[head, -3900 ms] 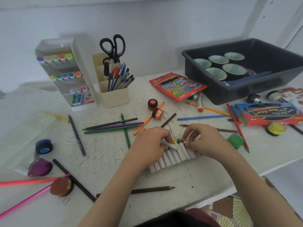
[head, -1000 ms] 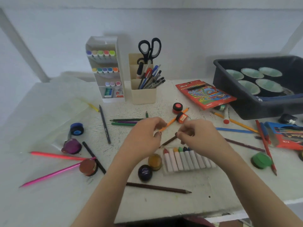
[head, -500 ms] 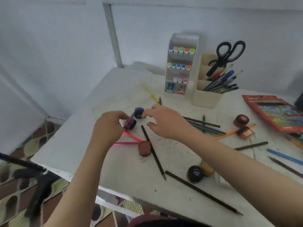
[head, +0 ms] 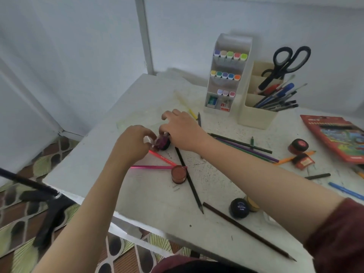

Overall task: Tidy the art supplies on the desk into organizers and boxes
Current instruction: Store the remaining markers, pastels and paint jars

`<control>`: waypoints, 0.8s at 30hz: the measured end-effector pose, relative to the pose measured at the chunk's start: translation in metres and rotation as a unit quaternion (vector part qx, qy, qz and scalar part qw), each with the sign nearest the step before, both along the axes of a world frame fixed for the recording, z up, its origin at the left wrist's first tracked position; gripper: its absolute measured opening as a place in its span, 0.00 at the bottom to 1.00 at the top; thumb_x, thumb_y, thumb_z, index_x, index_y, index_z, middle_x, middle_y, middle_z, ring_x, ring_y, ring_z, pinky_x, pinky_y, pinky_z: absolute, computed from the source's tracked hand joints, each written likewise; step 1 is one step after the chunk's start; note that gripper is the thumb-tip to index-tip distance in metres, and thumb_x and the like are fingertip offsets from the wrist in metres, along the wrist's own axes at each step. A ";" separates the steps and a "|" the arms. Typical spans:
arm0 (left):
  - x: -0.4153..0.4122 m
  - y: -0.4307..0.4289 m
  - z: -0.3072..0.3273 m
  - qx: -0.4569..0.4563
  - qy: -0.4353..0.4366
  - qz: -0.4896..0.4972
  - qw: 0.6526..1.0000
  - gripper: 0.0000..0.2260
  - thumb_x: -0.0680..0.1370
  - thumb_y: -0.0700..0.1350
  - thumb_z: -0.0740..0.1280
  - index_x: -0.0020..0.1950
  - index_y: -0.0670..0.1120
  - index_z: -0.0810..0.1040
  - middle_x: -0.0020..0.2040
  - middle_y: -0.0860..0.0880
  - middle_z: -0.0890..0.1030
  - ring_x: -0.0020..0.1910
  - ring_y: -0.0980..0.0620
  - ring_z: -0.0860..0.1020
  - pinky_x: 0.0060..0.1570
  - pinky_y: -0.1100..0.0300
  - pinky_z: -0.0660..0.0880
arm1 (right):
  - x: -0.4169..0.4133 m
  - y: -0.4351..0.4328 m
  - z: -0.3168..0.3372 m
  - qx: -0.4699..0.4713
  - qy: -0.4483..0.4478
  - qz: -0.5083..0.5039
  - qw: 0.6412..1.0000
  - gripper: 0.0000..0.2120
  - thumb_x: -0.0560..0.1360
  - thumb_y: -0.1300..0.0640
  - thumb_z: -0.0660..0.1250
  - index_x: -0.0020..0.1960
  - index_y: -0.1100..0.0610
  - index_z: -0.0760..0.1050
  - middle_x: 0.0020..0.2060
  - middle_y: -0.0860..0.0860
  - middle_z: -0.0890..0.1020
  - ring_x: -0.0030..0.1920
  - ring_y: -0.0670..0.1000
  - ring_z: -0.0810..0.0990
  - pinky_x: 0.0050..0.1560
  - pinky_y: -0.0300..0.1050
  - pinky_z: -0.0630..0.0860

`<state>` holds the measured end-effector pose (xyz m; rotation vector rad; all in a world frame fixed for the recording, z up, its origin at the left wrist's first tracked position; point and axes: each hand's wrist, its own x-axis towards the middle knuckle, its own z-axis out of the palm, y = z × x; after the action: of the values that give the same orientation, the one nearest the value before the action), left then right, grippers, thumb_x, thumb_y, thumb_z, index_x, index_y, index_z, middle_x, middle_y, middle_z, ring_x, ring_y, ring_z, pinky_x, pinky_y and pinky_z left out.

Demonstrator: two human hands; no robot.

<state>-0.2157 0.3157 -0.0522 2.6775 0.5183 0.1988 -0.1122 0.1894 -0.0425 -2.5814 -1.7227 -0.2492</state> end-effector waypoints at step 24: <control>0.013 -0.004 0.005 -0.039 -0.042 -0.041 0.998 0.04 0.76 0.42 0.68 0.47 0.50 0.75 0.47 0.51 0.78 0.47 0.52 0.73 0.44 0.62 0.66 | 0.001 -0.062 -0.001 0.246 0.261 -0.118 0.926 0.03 0.77 0.54 0.64 0.49 0.53 0.73 0.44 0.45 0.79 0.45 0.47 0.73 0.51 0.49 0.71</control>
<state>-0.2029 0.3120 -0.0473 2.5953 0.3819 0.2604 -0.1115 0.1274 -0.0434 -2.2006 -1.0127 0.0129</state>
